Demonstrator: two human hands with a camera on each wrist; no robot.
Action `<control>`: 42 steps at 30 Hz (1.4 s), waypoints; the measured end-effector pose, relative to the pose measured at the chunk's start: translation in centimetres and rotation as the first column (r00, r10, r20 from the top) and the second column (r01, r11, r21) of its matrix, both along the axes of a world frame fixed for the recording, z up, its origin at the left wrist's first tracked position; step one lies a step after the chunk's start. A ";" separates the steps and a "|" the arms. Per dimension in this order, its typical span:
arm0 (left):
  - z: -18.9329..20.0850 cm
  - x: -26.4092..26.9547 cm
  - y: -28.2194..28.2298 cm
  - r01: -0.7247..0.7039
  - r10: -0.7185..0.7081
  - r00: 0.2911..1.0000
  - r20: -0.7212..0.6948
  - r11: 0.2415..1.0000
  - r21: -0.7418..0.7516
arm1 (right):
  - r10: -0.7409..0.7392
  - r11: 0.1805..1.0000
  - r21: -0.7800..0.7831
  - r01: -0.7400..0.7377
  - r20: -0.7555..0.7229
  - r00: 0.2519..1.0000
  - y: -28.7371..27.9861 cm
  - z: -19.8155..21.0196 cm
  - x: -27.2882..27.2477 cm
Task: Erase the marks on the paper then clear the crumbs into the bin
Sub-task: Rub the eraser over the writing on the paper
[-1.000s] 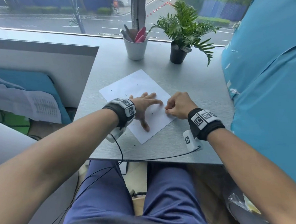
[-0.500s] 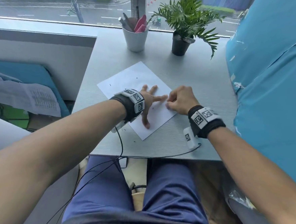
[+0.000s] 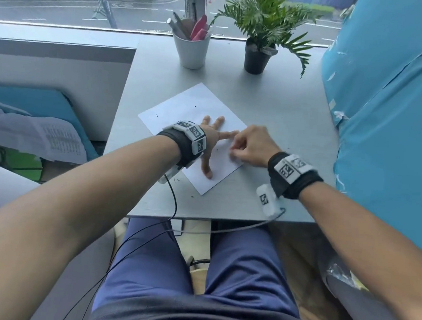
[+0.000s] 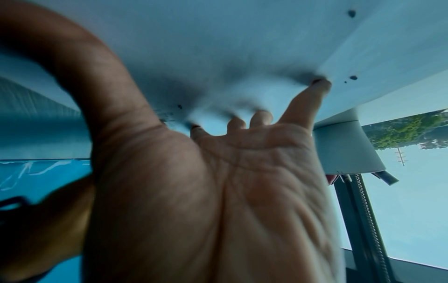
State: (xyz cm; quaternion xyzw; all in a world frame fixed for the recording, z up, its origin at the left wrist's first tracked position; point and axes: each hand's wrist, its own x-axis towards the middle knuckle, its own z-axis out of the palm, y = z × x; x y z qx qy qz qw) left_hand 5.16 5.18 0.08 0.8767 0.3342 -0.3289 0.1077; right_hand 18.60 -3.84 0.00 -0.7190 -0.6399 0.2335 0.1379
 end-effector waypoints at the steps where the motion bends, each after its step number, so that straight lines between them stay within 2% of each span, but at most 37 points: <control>1: 0.0 -0.1 0.0 -0.004 0.004 1.000 0.006 1.000 0.000 | -0.077 0.997 0.027 0.077 0.002 0.997 0.7 0.1 1.2; 3: -0.1 0.0 -0.2 -0.008 0.008 1.000 0.002 1.000 -0.004 | -0.107 0.993 0.061 0.105 0.043 0.993 0.9 0.3 1.5; 5: -0.1 0.3 -0.1 -0.011 0.010 1.000 -0.007 1.000 -0.009 | 0.025 0.999 0.025 -0.027 0.080 0.996 -0.1 0.0 -1.3; 7: -0.2 0.4 -0.1 0.003 -0.003 1.000 -0.011 1.000 -0.008 | 0.151 0.988 -0.033 -0.151 0.016 0.988 -1.3 0.0 -3.0; 8: 0.0 0.3 0.1 0.001 -0.001 1.000 -0.011 1.000 -0.007 | 0.140 0.989 -0.051 -0.140 0.001 0.990 -0.8 0.3 -2.5; 11: -0.1 -0.1 0.1 -0.021 0.021 1.000 0.009 1.000 -0.021 | -0.074 0.996 0.041 0.075 -0.017 0.997 1.6 0.2 1.0; 12: -0.1 -0.1 -0.1 -0.021 0.021 1.000 0.010 1.000 -0.024 | -0.103 0.993 0.063 0.103 -0.004 0.995 1.7 0.1 1.1; 13: -0.3 0.0 -0.1 -0.018 0.018 1.000 0.004 1.000 -0.024 | -0.091 0.994 0.056 0.090 0.011 0.996 1.4 -0.1 0.4; 16: -0.4 0.2 0.0 -0.012 0.011 1.000 -0.015 1.000 -0.019 | 0.119 0.993 -0.023 -0.119 -0.003 0.993 -0.3 -0.6 -2.4; 17: -0.3 0.2 0.2 -0.011 0.011 1.000 -0.008 1.000 -0.020 | 0.122 0.992 -0.034 -0.123 -0.009 0.992 0.0 -0.4 -1.9; 20: -0.2 -0.2 0.2 -0.021 0.022 0.999 0.023 0.999 -0.035 | -0.066 0.997 0.048 0.067 -0.018 0.998 2.2 0.0 1.1; 21: -0.2 -0.3 0.0 -0.020 0.020 1.000 0.023 0.999 -0.038 | -0.082 0.994 0.068 0.082 -0.009 0.997 2.3 -0.1 1.1; 23: -0.2 -0.1 -0.1 -0.013 0.014 1.000 0.005 0.999 -0.039 | 0.006 0.999 0.035 -0.007 0.015 1.000 1.5 -0.5 -1.0; 25: -0.2 0.1 0.1 -0.004 0.004 1.000 -0.003 0.999 -0.040 | 0.135 0.990 -0.026 -0.136 -0.023 0.991 0.3 -0.9 -2.5; 26: -0.3 0.0 0.3 -0.004 0.004 1.000 0.002 0.999 -0.040 | 0.130 0.990 -0.042 -0.132 -0.030 0.991 0.6 -0.7 -2.0; 30: -0.7 -0.3 0.4 -0.024 0.026 0.999 0.037 0.998 -0.054 | -0.121 0.991 0.059 0.123 -0.041 0.992 3.0 -0.3 1.1; 31: -0.6 -0.2 0.2 -0.015 0.016 1.000 0.027 0.999 -0.052 | -0.104 0.993 0.059 0.105 -0.028 0.994 2.8 -0.6 0.4; 34: -0.4 0.1 0.1 0.021 -0.020 1.000 0.008 0.999 -0.046 | 0.103 0.995 -0.005 -0.103 -0.005 0.995 1.1 -1.2 -2.5; 35: -0.4 -0.1 0.3 0.015 -0.014 1.000 0.020 0.998 -0.053 | 0.092 0.996 -0.016 -0.092 -0.012 0.996 1.4 -1.0 -2.0; 38: -0.5 -0.6 0.5 -0.026 0.031 0.997 0.065 0.997 -0.073 | -0.128 0.991 0.035 0.129 -0.020 0.992 3.2 -0.3 1.1; 39: -0.4 -0.5 0.5 -0.030 0.034 0.997 0.063 0.997 -0.075 | -0.148 0.987 0.053 0.149 -0.020 0.989 3.4 -0.3 1.1; 42: 0.1 0.0 0.0 0.016 -0.015 1.000 0.014 0.998 -0.056 | 0.001 1.000 0.000 -0.001 -0.030 1.000 1.7 -1.0 -2.5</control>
